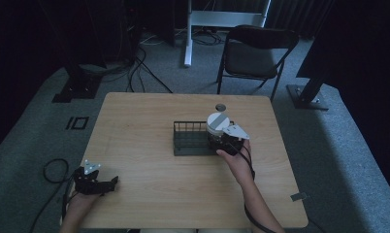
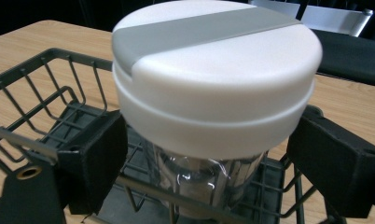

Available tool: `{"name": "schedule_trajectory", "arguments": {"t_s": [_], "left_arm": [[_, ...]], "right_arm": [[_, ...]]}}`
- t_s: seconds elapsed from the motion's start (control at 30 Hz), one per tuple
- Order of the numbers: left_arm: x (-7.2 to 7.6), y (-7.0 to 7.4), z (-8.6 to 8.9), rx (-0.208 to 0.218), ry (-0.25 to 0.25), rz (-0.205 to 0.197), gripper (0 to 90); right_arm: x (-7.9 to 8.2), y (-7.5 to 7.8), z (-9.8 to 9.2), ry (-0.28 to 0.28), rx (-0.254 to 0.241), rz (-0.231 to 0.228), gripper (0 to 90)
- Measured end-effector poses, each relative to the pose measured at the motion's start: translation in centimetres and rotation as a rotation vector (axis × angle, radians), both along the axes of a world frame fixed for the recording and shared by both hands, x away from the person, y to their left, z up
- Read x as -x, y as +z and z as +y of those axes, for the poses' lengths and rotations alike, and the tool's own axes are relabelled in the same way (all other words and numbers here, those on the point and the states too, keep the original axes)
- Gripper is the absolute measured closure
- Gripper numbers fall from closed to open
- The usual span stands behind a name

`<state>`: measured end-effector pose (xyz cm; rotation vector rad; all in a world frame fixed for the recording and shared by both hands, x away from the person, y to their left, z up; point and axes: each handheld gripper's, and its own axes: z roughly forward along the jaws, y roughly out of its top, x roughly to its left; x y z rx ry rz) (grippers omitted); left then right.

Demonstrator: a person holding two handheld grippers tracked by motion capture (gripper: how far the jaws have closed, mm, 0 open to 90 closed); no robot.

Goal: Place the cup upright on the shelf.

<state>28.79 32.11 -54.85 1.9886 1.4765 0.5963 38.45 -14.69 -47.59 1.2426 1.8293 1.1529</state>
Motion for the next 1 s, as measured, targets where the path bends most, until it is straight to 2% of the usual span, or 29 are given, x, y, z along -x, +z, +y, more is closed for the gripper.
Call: {"name": "schedule_trajectory", "arguments": {"t_s": [0.5,0.73,0.83,1.0], "left_arm": [[0.0,0.0,0.0,0.0,0.0,0.0,0.1],[0.0,0.0,0.0,0.0,0.0,0.0,0.1],[0.0,0.0,0.0,0.0,0.0,0.0,0.1],[0.0,0.0,0.0,0.0,0.0,0.0,0.1]], "right_arm": [[2.1,0.4,-1.9,0.008,-0.008,-0.017,12.3],[3.0,0.1,-3.0,0.017,-0.013,-0.004,12.3],[3.2,-0.1,-3.6,0.016,-0.039,0.002,12.3],[3.6,-0.7,-4.4,0.029,-0.031,0.019,12.3]]}}
